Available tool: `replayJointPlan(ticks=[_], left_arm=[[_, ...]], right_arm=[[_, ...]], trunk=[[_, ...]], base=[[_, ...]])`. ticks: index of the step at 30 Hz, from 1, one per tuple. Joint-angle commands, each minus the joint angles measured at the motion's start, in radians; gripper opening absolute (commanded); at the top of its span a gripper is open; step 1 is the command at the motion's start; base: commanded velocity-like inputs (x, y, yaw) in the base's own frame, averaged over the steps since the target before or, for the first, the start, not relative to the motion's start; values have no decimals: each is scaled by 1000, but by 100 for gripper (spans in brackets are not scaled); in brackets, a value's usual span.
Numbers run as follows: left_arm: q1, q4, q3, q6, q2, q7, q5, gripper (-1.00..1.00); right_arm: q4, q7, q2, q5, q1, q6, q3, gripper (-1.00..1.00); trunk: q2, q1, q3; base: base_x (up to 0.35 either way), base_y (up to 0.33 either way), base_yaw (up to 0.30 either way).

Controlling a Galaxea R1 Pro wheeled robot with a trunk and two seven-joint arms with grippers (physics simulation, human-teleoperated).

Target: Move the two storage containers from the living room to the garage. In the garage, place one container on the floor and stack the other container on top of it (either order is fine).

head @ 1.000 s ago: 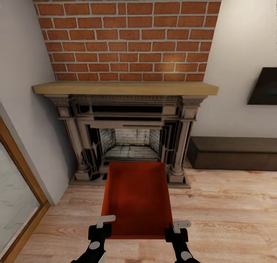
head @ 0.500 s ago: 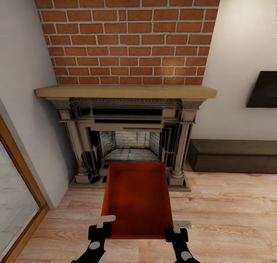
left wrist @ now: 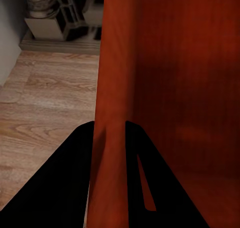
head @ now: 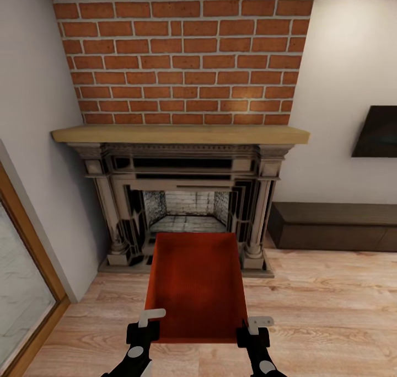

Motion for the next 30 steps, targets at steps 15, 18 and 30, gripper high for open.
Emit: replayJointPlan(ticks=[15,18,30], left_arm=[[-1,5,-11,-4,0,10,27,-100],[-1,5,-10,-4,0,10,27,-100],[-1,5,-11,-3,0,10,27,-100]], right_arm=[[-13,-4,2,-5,-2,-73,12,-100],[-12,-5,2,-8,-2,-71,8,-100],[-12,-11,3,-10,-2,-51,4,-100]], trunk=[[-2,0,-2],[-2,0,-2],[-2,0,-2]], base=[[0,0,0],[0,0,0],[0,0,0]])
